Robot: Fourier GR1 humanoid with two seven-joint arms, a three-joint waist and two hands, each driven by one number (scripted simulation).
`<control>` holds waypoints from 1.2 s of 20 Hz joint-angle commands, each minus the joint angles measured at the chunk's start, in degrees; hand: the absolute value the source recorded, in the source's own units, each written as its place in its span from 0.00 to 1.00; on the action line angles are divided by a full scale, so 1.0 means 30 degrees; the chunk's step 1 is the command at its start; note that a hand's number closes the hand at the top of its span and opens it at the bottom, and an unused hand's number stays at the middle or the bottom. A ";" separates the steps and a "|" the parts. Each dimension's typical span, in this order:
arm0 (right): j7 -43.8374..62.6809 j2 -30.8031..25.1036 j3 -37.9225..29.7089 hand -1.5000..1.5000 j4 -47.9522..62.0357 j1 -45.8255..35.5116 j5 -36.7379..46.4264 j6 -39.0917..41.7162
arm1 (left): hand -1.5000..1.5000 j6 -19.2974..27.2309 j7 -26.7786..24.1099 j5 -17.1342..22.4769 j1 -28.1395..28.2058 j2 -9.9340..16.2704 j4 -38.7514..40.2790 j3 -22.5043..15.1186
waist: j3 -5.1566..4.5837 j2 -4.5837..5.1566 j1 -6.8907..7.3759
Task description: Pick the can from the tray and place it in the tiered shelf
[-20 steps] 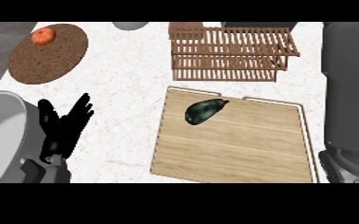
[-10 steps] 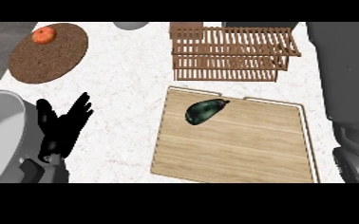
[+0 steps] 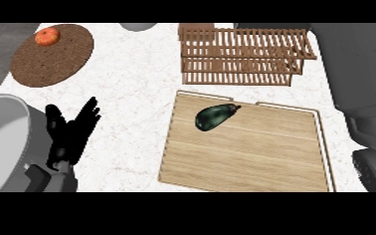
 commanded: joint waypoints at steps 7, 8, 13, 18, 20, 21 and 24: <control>-0.3845 -0.0679 -0.0763 1.00 0.4043 -0.1127 0.0045 -0.1563 | 0.50 0.0102 0.0296 0.0186 -0.0322 0.0119 -0.0035 -0.0193 | -0.0028 0.0042 0.0030; -0.2802 -0.0094 -0.0568 1.00 0.3791 -0.1810 0.0051 -0.1236 | 0.50 0.0303 0.0108 -0.0235 -0.0172 -0.0125 0.0438 -0.0541 | -0.0031 0.0014 -0.0018; -0.2820 -0.0443 0.0439 1.00 0.3149 -0.1209 0.0891 -0.0486 | 0.50 -0.0447 0.1182 0.0859 0.0652 0.0641 -0.1212 0.0066 | -0.0023 -0.0075 -0.0072; -0.2083 -0.0386 -0.3032 0.00 0.3148 -0.0872 -0.1510 -0.3190 | 0.50 -0.0518 -0.0800 0.0581 0.0671 0.0742 0.0551 0.0291 | -0.0023 -0.0045 -0.0208; -0.1771 0.0255 -0.3289 0.00 0.4111 -0.2059 -0.1574 -0.4128 | 0.50 -0.0463 0.0365 0.0764 -0.0155 0.0668 0.0087 0.0057 | -0.0026 0.0025 0.0036; -0.1700 0.0211 -0.3481 0.00 0.3901 -0.1827 -0.1770 -0.4280 | 0.50 -0.0588 0.1323 0.1075 -0.0160 0.0956 -0.0749 0.0188 | -0.0017 -0.0018 0.0012; -0.2257 0.0736 -0.4454 0.00 0.3058 -0.1192 -0.3036 -0.5169 | 0.50 -0.0557 0.0306 0.1100 -0.0143 0.1012 0.0075 0.0495 | -0.0022 -0.0016 -0.0108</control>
